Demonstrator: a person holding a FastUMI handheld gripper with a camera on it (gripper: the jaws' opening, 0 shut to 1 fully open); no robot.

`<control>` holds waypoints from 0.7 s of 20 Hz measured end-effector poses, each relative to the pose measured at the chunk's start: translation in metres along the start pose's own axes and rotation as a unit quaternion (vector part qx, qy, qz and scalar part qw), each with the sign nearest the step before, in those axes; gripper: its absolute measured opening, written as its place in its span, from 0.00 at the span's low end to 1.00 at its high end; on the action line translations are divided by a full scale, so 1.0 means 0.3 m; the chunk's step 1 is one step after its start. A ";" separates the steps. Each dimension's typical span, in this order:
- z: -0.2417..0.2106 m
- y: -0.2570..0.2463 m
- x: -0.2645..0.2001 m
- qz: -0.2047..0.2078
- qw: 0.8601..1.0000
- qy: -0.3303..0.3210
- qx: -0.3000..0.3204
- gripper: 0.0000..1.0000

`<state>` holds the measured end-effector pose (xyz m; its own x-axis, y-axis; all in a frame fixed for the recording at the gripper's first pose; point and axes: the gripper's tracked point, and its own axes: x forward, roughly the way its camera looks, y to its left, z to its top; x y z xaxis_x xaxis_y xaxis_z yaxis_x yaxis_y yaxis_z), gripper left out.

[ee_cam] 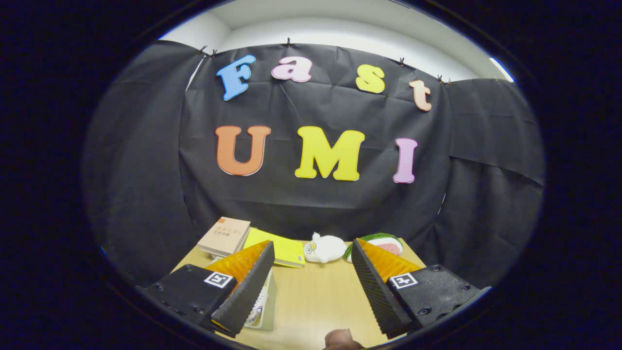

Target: Open the storage box then place both shoes into the box .Put the left shoe in first, then the right shoe, with the right side of both shoes facing outward in a uniform manner.

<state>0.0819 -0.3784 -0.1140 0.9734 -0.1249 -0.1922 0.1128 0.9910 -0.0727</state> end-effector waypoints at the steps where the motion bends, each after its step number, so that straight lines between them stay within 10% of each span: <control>1: 0.026 -0.015 -0.016 -0.001 1.000 -0.008 0.005 1.00; 14: 0.288 -0.048 -0.132 0.012 0.996 -0.081 0.033 1.00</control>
